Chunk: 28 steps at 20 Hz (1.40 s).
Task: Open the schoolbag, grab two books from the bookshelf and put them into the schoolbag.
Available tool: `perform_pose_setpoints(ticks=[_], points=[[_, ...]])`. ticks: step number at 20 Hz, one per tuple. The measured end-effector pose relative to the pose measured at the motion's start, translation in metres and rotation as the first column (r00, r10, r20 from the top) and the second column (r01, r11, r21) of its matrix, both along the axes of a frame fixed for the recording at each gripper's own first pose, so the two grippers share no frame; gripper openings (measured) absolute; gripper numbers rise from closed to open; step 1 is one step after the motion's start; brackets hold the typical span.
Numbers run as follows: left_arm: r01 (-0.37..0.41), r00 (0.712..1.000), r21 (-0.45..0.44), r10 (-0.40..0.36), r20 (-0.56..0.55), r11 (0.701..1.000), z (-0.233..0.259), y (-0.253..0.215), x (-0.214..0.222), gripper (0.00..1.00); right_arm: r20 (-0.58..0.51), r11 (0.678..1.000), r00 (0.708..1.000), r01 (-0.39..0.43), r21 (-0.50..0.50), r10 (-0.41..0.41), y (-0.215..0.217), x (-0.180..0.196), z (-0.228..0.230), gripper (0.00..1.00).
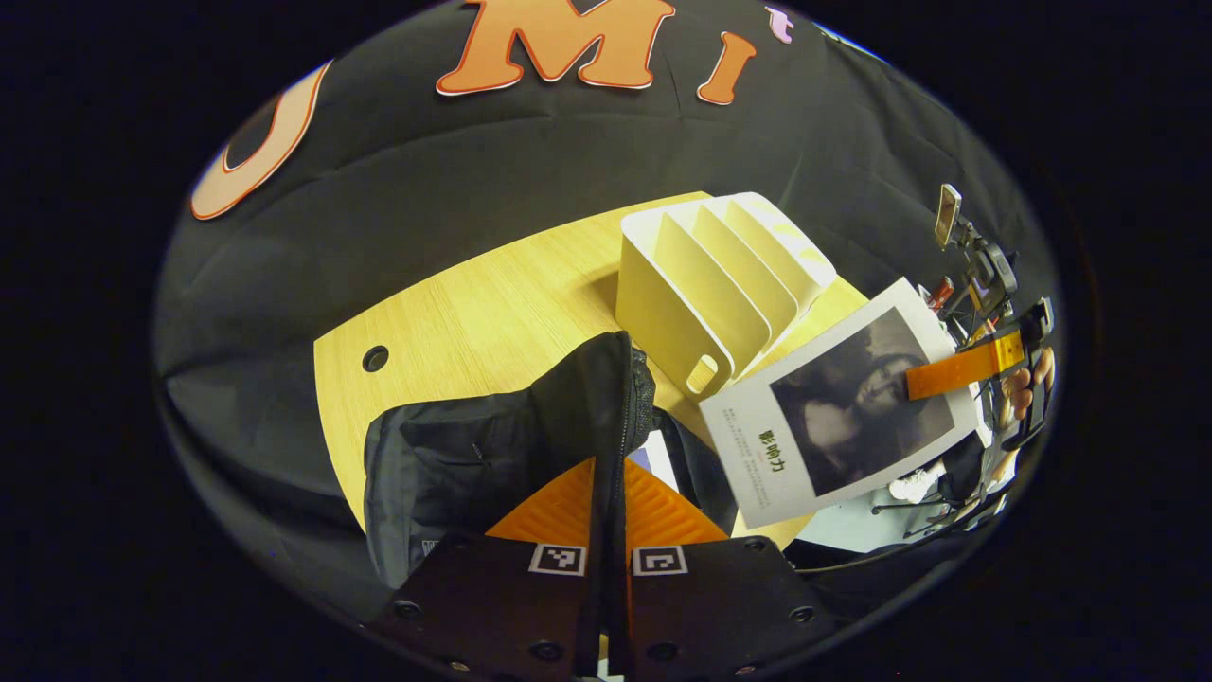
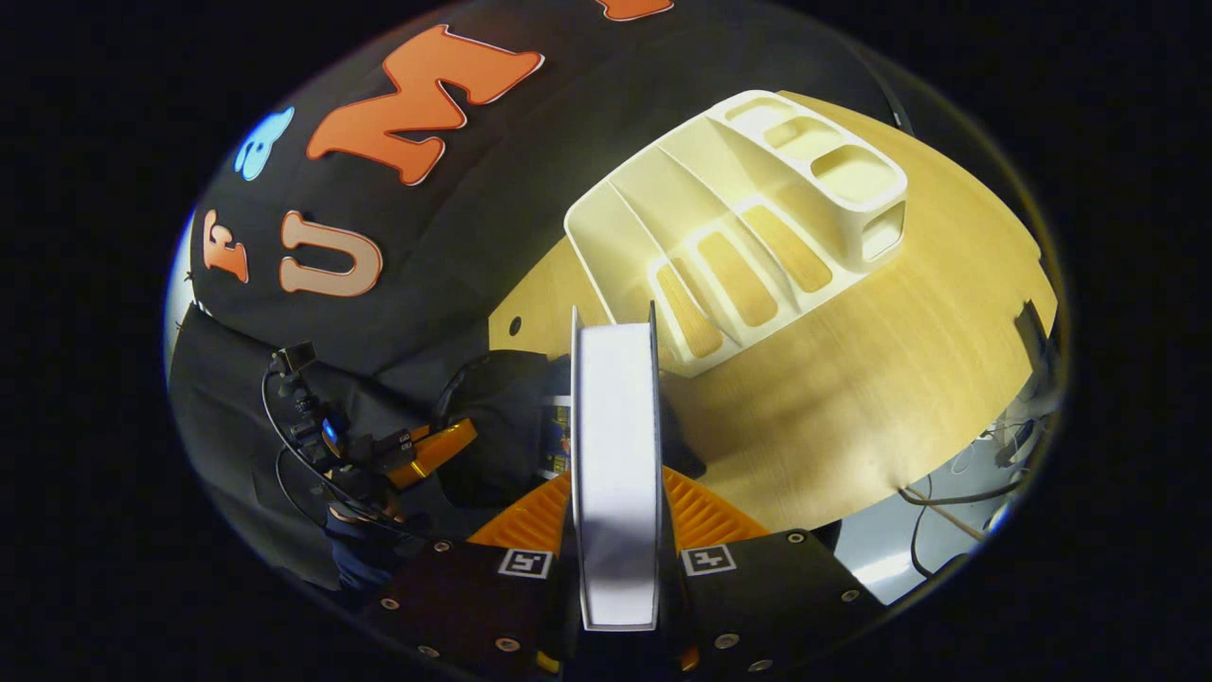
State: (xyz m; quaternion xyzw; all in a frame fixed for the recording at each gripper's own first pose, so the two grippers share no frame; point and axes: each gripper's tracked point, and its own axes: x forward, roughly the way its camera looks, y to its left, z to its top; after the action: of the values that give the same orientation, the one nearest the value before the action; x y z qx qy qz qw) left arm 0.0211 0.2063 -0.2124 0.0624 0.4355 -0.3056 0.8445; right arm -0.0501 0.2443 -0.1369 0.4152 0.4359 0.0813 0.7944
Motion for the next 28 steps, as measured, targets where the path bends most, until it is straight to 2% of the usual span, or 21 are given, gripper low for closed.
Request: perform_pose_setpoints(ticks=[6,9,14,23,28], points=[[-0.013,1.0,-0.011,0.013,0.005,1.0,0.0,0.0,-0.001,0.05,0.03,0.992,1.0,0.004,0.124,-0.008,0.038,0.013,-0.011,0.35],[-0.021,1.0,-0.021,0.021,0.004,1.0,0.001,0.001,-0.004,0.04,0.053,0.983,0.997,0.05,0.179,-0.06,0.056,0.029,-0.018,0.35],[-0.028,1.0,-0.033,0.028,0.009,0.999,0.001,-0.001,-0.007,0.04,0.023,0.977,0.999,0.044,0.207,-0.05,0.088,0.039,-0.044,0.35],[-0.044,0.999,-0.077,0.046,0.014,0.996,0.003,0.0,-0.011,0.04,0.083,0.954,0.995,0.022,0.299,-0.049,0.152,0.069,-0.059,0.35],[-0.036,0.999,-0.115,0.038,0.019,0.993,0.01,-0.004,-0.013,0.04,0.116,0.941,0.99,0.042,0.336,-0.086,0.169,0.088,-0.069,0.35]])
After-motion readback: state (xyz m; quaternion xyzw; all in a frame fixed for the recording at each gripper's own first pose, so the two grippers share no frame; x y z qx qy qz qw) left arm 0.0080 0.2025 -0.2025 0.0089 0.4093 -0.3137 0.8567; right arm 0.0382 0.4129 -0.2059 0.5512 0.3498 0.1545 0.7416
